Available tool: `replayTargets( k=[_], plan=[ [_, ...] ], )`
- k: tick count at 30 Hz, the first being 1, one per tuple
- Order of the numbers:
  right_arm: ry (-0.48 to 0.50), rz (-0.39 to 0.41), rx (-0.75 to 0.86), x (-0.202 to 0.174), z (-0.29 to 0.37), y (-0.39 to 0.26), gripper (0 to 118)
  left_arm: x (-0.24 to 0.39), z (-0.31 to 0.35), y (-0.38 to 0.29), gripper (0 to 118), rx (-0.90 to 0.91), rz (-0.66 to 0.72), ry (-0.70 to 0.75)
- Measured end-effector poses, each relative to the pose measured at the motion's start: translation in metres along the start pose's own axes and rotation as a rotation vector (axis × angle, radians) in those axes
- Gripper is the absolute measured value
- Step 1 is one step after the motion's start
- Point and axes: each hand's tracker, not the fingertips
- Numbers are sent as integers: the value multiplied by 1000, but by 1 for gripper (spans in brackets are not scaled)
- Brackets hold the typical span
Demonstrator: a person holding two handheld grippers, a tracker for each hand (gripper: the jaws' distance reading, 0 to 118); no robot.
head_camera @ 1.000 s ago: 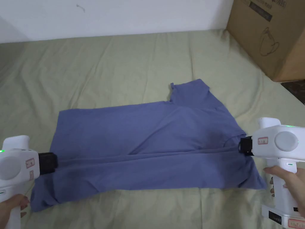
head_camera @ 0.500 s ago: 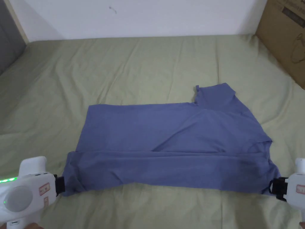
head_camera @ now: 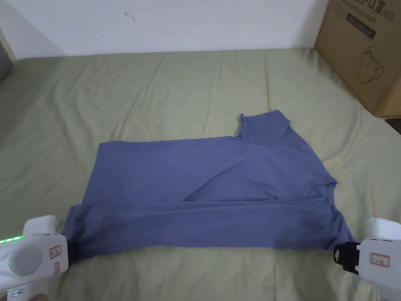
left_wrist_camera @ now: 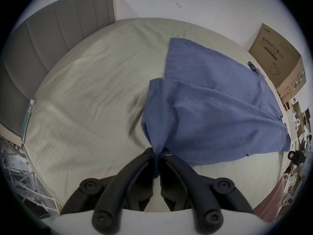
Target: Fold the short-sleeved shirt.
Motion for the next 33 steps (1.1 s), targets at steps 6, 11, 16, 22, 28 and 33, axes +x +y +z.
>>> replayTargets(
  k=[6, 11, 16, 22, 28, 33],
  plan=[
    [-1, -91, -7, 19, -34, 31, 79, 2, 8, 4, 4, 8, -35, 6],
    [-4, 28, -27, 16, -48, 20, 10, -3, 18, 9, 4, 16, -13, -21],
    [-5, 106, -12, 5, -27, 24, 10, 7, 29, 8, 4, 26, -71, 7],
    [27, 68, 19, 13, 4, 13, 10, -1, 55, -10, 4, 38, -75, 1],
    [8, 70, -38, 33, 23, -34, 10, -15, 76, -60, 4, -7, -106, 44],
    [14, -44, -48, 45, 17, -51, 72, -13, 71, -72, 51, -27, -108, 45]
  ],
)
